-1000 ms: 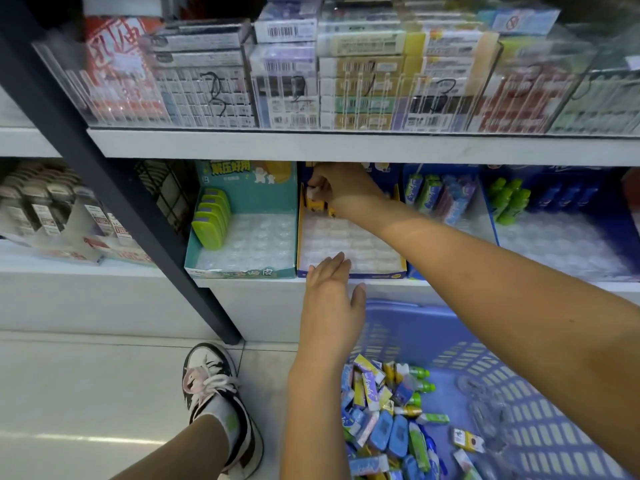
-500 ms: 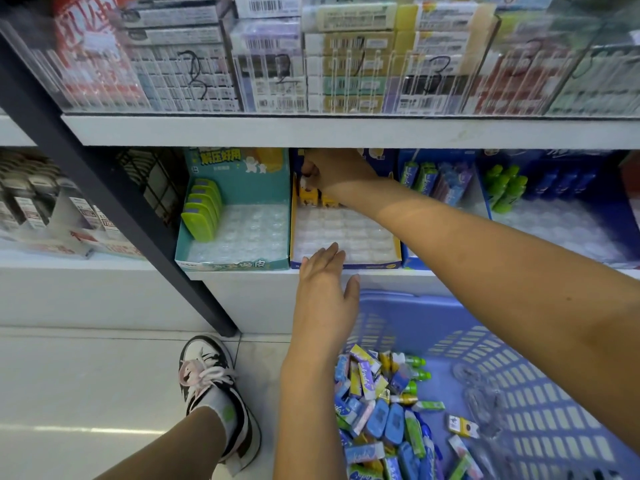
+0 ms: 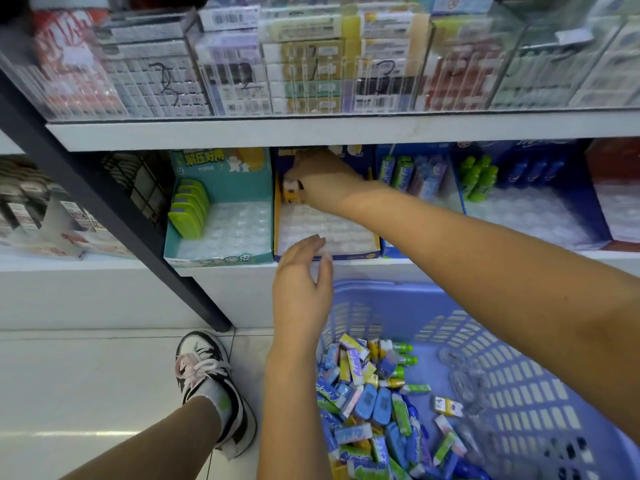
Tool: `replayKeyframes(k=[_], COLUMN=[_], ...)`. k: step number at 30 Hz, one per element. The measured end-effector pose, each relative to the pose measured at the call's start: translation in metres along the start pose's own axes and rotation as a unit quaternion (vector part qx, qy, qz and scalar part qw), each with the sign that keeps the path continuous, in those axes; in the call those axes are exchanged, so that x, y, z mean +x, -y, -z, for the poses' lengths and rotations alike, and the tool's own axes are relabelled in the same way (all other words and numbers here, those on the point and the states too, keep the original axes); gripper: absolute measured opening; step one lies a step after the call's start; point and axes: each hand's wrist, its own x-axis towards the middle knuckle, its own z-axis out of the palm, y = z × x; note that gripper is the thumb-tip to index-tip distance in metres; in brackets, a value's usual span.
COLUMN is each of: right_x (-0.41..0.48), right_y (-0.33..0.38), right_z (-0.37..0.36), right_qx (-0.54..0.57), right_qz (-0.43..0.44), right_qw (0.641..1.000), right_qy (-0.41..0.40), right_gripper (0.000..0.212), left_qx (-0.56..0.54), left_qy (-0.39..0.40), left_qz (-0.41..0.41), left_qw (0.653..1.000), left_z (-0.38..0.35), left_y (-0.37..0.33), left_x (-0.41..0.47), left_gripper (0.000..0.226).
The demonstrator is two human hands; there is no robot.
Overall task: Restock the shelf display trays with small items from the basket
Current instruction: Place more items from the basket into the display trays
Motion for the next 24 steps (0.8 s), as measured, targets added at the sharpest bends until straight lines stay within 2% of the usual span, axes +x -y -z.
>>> replayKeyframes(k=[2, 3, 5, 9, 13, 16, 18, 22, 24], right_x=[-0.032, -0.054, -0.104, -0.180, -0.213, -0.223, -0.227, -0.238, -0.243], right_y=[-0.007, -0.014, -0.033, -0.072, -0.093, -0.101, -0.105, -0.110, -0.110], right_z=[0.001, -0.001, -0.009, -0.060, -0.128, -0.174, -0.198, -0.230, -0.235], right_qx=[0.015, 0.036, 0.068, 0.075, 0.072, 0.081, 0.090, 0.067, 0.067], right_qz=[0.011, 0.005, -0.024, -0.101, -0.110, -0.100, -0.098, -0.078, -0.081], right_qw=[0.999, 0.998, 0.997, 0.983, 0.966, 0.956, 0.954, 0.958, 0.958], right_qy=[-0.032, -0.046, -0.023, 0.132, 0.223, 0.265, 0.269, 0.267, 0.268], right_gripper=[0.025, 0.021, 0.016, 0.018, 0.029, 0.040, 0.040, 0.034, 0.028], left_qx=[-0.026, -0.027, -0.001, 0.065, 0.160, 0.261, 0.294, 0.273, 0.270], left_qy=[-0.055, -0.046, 0.028, 0.231, 0.364, 0.461, 0.473, 0.439, 0.407], left_qz=[-0.001, 0.009, 0.047, 0.112, 0.084, 0.056, 0.049, 0.054, 0.050], left_qw=[0.998, 0.999, 0.998, 0.964, 0.914, 0.846, 0.829, 0.854, 0.871], left_z=[-0.003, -0.007, -0.022, -0.067, -0.109, -0.128, -0.133, -0.137, -0.140], left_y=[-0.003, -0.002, 0.005, 0.024, 0.051, 0.071, 0.081, 0.089, 0.086], left_x=[-0.007, -0.011, -0.016, -0.041, -0.081, -0.100, -0.103, -0.107, -0.107], left_gripper=[0.020, 0.017, 0.013, 0.016, 0.033, 0.053, 0.062, 0.062, 0.052])
